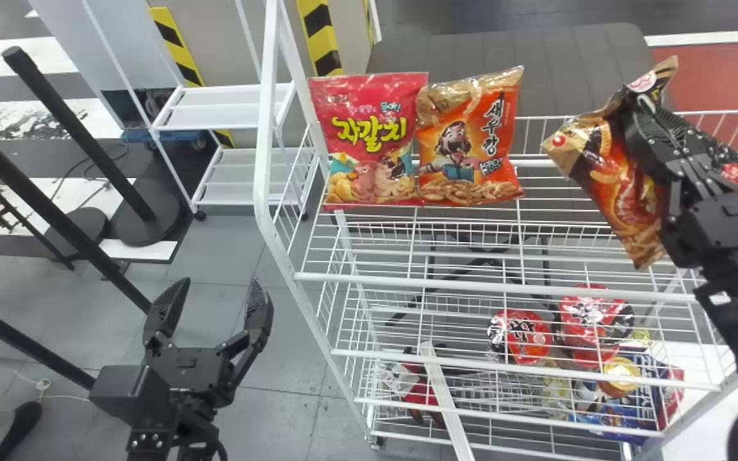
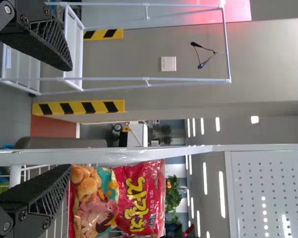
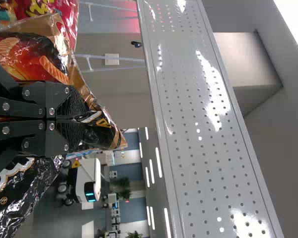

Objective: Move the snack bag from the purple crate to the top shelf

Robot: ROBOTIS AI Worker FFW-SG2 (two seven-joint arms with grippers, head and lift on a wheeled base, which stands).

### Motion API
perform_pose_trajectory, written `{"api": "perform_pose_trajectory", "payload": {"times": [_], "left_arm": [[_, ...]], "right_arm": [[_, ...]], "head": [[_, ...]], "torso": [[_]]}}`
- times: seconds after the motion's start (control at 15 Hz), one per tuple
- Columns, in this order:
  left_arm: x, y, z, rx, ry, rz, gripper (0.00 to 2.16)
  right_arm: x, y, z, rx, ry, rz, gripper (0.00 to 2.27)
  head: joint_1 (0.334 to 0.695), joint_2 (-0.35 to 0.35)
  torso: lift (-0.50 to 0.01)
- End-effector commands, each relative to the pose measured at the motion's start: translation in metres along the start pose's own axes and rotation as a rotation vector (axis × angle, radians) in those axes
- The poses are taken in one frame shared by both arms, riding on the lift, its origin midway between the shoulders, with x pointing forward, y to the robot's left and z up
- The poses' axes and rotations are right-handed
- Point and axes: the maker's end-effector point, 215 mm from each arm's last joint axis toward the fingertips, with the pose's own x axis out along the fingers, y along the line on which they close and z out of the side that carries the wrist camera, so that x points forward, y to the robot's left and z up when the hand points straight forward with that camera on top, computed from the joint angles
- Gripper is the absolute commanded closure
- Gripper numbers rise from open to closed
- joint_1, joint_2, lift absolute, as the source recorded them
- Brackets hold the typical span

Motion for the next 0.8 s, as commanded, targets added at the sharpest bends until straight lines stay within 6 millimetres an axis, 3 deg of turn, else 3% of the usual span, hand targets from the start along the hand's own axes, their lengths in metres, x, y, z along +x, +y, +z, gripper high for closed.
{"api": "perform_pose_trajectory", "payload": {"times": [0.0,0.13,0.27,0.47,0.73], "left_arm": [[0.0,0.001,0.001,0.001,-0.003,0.002,0.13],[0.0,0.001,0.002,0.0,-0.006,0.002,0.13],[0.002,-0.001,0.0,-0.001,-0.005,-0.001,0.13],[0.017,-0.028,-0.002,-0.015,-0.01,-0.052,0.13],[0.016,-0.023,-0.005,-0.013,-0.007,-0.044,0.13]], "right_arm": [[0.013,-0.012,-0.004,-0.017,-0.048,-0.024,1.88],[0.013,-0.013,-0.002,-0.039,-0.106,-0.029,1.88],[0.018,-0.028,-0.002,-0.062,-0.172,-0.07,1.88],[0.015,-0.045,0.01,-0.089,-0.248,-0.124,1.88],[0.033,-0.054,0.001,-0.107,-0.254,-0.133,1.88]], "head": [[0.695,0.202],[0.695,0.194],[0.695,0.189],[0.695,0.161],[0.695,0.117]], "torso": [[0.003],[0.003],[0.003],[0.003],[0.003]]}}
